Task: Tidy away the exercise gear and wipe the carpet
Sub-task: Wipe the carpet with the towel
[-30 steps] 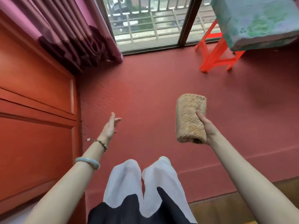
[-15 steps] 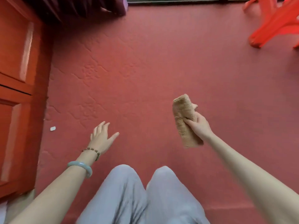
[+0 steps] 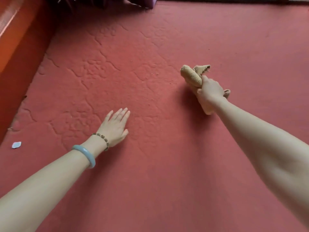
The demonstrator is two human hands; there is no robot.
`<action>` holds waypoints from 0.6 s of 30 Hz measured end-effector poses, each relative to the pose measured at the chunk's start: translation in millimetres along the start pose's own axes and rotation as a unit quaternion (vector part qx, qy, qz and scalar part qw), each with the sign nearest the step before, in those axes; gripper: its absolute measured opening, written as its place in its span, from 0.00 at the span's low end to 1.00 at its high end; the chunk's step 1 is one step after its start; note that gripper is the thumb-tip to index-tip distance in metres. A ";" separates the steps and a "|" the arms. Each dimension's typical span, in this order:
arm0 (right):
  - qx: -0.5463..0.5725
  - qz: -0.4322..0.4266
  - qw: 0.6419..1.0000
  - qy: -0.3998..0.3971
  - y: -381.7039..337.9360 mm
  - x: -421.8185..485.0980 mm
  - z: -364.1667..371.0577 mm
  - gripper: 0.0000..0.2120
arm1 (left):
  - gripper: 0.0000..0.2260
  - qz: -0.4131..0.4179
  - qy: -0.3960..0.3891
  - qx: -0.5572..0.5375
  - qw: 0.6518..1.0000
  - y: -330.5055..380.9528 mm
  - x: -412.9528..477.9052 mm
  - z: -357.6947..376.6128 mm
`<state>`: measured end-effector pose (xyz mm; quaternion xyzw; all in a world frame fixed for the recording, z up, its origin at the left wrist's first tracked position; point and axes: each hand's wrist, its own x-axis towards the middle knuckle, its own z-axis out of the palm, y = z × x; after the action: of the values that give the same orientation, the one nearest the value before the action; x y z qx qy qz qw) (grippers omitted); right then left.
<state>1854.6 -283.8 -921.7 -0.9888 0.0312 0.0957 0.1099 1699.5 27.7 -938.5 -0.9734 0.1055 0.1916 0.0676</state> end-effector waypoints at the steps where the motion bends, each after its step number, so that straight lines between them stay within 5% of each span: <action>1: -0.010 0.006 1.000 -0.009 -6.4 -0.9 7.7 0.15 | 0.30 -0.003 0.000 -0.002 1.000 1.7 -2.3 5.5; 6: -0.033 -0.203 0.979 -0.015 -64.6 -88.4 50.3 0.16 | 0.32 0.002 0.027 -0.028 0.999 -4.8 -20.8 25.2; 12: -0.136 -0.501 0.852 -0.058 -50.8 -245.9 94.2 0.20 | 0.35 -0.005 0.035 -0.017 0.999 -29.2 -17.8 35.1; 15: -0.132 -0.550 0.825 0.006 -25.7 -238.6 90.2 0.19 | 0.34 0.009 0.033 -0.024 0.999 -21.3 -10.4 30.4; 18: -0.145 -0.481 0.861 0.075 14.0 -170.0 69.2 0.16 | 0.33 0.042 0.042 -0.039 0.997 -0.2 -4.6 27.4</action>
<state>1674.2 -275.1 -957.6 -0.8898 -0.4546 -0.0402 -0.0055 1685.5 33.5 -961.8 -0.9773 0.1412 0.1568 0.0171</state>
